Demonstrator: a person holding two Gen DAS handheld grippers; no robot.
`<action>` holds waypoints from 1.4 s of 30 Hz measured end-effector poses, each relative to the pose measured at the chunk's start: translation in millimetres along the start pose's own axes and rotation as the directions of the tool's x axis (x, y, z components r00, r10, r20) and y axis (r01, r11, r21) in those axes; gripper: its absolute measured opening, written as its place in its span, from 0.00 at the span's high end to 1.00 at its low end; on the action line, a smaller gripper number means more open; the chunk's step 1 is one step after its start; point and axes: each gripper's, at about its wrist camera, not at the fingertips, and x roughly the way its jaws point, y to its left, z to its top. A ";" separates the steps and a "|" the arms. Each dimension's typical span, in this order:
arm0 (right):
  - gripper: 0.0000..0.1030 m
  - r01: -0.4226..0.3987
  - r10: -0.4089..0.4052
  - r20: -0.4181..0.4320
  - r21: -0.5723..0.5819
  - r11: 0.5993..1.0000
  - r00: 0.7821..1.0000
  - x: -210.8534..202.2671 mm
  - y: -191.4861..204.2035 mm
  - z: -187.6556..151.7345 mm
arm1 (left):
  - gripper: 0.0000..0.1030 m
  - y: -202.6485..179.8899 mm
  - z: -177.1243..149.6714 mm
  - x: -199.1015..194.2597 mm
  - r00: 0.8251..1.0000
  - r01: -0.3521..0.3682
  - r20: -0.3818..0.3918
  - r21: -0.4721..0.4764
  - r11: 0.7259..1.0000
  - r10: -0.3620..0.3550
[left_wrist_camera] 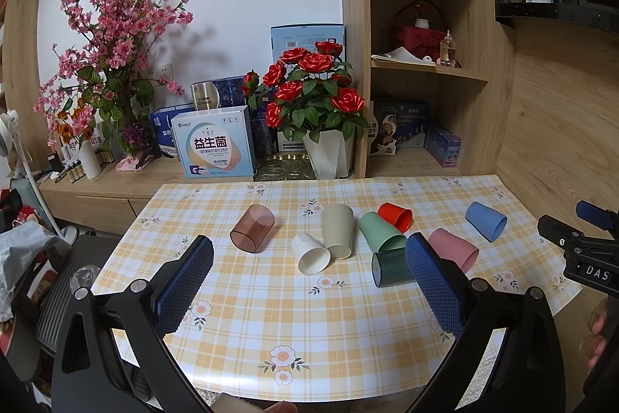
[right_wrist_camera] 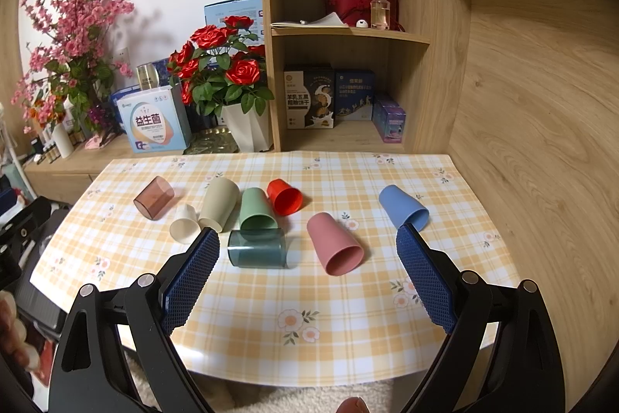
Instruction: Flip cup upside down
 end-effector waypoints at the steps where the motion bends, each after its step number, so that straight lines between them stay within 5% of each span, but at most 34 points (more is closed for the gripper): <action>1: 0.13 0.000 0.000 0.000 -0.001 1.000 1.000 -0.2 0.4 -0.1 | 0.06 -0.1 0.0 0.1 1.000 0.001 -0.001 0.000 1.000 -0.001; 23: 0.13 -0.002 0.002 -0.001 0.000 1.000 1.000 0.6 -0.8 0.0 | 0.06 0.2 -5.6 2.8 1.000 0.007 -0.009 -0.010 1.000 -0.008; 30: 0.13 -0.016 0.016 -0.002 0.022 1.000 1.000 1.0 -2.1 -0.1 | 0.06 8.2 -9.1 8.3 0.998 0.064 -0.008 -0.071 0.995 -0.065; 36: 0.13 -0.052 0.053 -0.016 0.071 0.996 0.998 17.5 -23.2 -11.9 | 0.06 15.8 -13.0 15.0 0.993 0.121 0.022 -0.146 0.982 -0.119; 42: 0.13 0.018 -0.011 -0.103 0.069 0.997 0.995 53.0 -67.4 -33.7 | 0.06 22.1 -21.7 36.0 0.986 0.162 0.002 -0.212 0.964 -0.166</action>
